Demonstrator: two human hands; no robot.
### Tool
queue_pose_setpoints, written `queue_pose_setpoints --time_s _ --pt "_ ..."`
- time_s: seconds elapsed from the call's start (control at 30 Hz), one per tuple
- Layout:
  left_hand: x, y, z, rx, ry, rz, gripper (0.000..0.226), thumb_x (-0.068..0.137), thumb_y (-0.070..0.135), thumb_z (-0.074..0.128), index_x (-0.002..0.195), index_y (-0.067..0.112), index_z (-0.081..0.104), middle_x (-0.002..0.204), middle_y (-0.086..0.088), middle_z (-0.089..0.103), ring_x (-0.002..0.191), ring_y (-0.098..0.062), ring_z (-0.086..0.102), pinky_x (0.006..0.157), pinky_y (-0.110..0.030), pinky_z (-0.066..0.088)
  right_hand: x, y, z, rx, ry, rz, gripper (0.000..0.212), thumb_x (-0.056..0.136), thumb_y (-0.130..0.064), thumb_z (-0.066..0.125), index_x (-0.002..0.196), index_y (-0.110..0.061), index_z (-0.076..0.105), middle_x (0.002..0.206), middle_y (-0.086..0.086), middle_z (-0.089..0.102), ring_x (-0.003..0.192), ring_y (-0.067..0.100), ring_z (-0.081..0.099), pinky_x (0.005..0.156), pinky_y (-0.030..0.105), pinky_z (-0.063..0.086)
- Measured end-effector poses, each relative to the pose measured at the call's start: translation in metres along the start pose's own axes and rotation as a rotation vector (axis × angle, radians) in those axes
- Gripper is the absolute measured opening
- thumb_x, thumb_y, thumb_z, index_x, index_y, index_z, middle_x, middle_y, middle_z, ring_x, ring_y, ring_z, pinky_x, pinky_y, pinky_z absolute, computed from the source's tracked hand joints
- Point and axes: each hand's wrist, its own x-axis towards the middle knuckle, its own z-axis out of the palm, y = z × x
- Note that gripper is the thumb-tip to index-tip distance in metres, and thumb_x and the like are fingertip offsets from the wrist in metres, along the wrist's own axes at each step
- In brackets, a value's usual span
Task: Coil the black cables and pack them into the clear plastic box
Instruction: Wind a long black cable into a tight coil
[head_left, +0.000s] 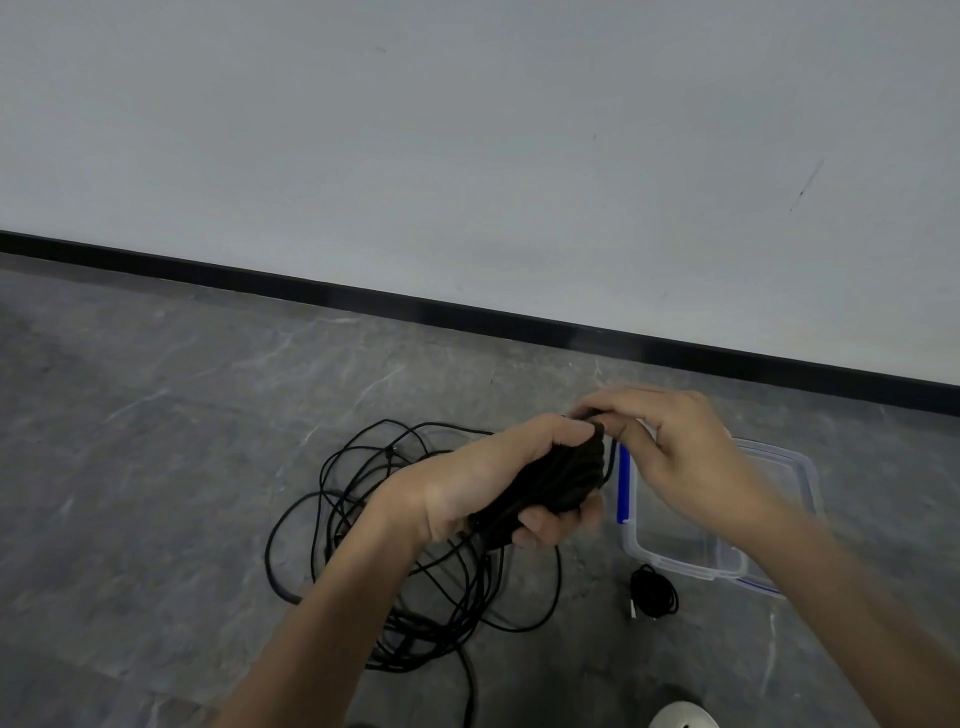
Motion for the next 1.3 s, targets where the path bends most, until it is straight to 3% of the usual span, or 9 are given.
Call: queue_pose_setpoints --time_s 0.2,0.4,0.5,0.6,0.9,1.0,1.13,1.2,1.3 --pt "-0.002 0.001 -0.004 -0.024 -0.021 0.11 0.07 0.091 0.062 0.013 0.077 0.007 0.055 0.045 0.009 0.038 0.041 -0.007 0.034 0.047 -0.021 0.029 0.0 0.0 0.005 0.003 -0.069 0.042 0.041 0.096 -0.003 0.049 0.096 -0.043 0.054 0.08 -0.008 0.069 0.074 0.012 0.066 0.066 0.021 0.05" --pt "0.0 0.0 -0.004 -0.036 -0.05 0.134 0.063 0.096 0.056 0.02 0.075 0.006 0.052 0.045 0.01 0.039 0.04 -0.008 0.032 0.048 -0.024 0.026 0.0 -0.011 0.004 0.087 -0.178 0.131 0.043 0.094 0.007 0.046 0.099 -0.034 0.058 0.074 -0.033 0.06 0.083 -0.025 0.053 0.073 -0.001 0.038" --pt "-0.002 0.001 -0.006 -0.169 -0.151 0.25 0.059 0.095 0.059 0.035 0.075 0.006 0.053 0.045 0.01 0.036 0.039 -0.008 0.03 0.045 -0.02 0.027 0.0 -0.009 0.005 0.012 -0.222 0.178 0.052 0.092 0.008 0.045 0.071 -0.04 0.045 0.061 -0.041 0.053 0.066 -0.017 0.053 0.061 0.013 0.04" --pt "-0.004 0.004 -0.01 -0.309 -0.171 0.401 0.053 0.093 0.054 0.043 0.073 0.007 0.055 0.044 0.006 0.028 0.038 -0.011 0.026 0.044 -0.015 0.034 -0.002 -0.001 0.012 -0.074 -0.285 0.239 0.04 0.098 -0.002 0.042 0.068 -0.028 0.045 0.051 -0.024 0.053 0.061 -0.017 0.052 0.058 0.013 0.038" --pt "0.001 0.001 -0.012 -0.505 0.02 0.58 0.051 0.091 0.05 0.038 0.07 0.009 0.059 0.043 0.011 0.04 0.04 -0.011 0.023 0.044 -0.019 0.025 0.001 -0.017 0.029 -0.134 -0.394 0.301 0.041 0.101 -0.007 0.035 0.075 -0.038 0.033 0.079 -0.004 0.062 0.063 0.004 0.052 0.063 0.009 0.041" --pt "0.006 -0.001 -0.009 -0.562 0.134 0.601 0.05 0.088 0.053 0.04 0.068 0.012 0.06 0.042 0.01 0.038 0.04 -0.01 0.025 0.051 -0.024 0.017 0.001 -0.028 0.034 -0.075 -0.431 0.306 0.036 0.099 -0.006 0.038 0.075 -0.033 0.036 0.075 0.0 0.061 0.061 0.009 0.055 0.062 0.019 0.046" --pt "0.007 0.0 -0.008 -0.665 0.294 0.656 0.043 0.088 0.049 0.045 0.068 0.013 0.058 0.043 0.009 0.037 0.042 -0.008 0.031 0.052 -0.022 0.023 0.0 -0.039 0.039 -0.058 -0.409 0.265 0.027 0.099 -0.01 0.04 0.077 -0.025 0.038 0.074 0.011 0.062 0.065 0.029 0.061 0.061 0.039 0.051" --pt "0.007 0.0 -0.006 -0.679 0.421 0.671 0.036 0.091 0.041 0.046 0.071 0.014 0.056 0.047 0.008 0.037 0.045 -0.008 0.034 0.054 -0.021 0.029 -0.001 -0.043 0.039 -0.026 -0.381 0.245 0.026 0.1 -0.01 0.04 0.078 -0.024 0.041 0.07 0.01 0.062 0.063 0.028 0.06 0.059 0.039 0.05" --pt "0.007 0.002 -0.005 -0.675 0.554 0.689 0.029 0.094 0.032 0.043 0.076 0.013 0.054 0.052 0.007 0.035 0.05 -0.01 0.036 0.057 -0.019 0.036 -0.001 -0.046 0.038 0.076 -0.349 0.274 0.017 0.1 -0.011 0.041 0.09 -0.02 0.052 0.064 -0.003 0.061 0.059 0.011 0.06 0.056 0.022 0.048"
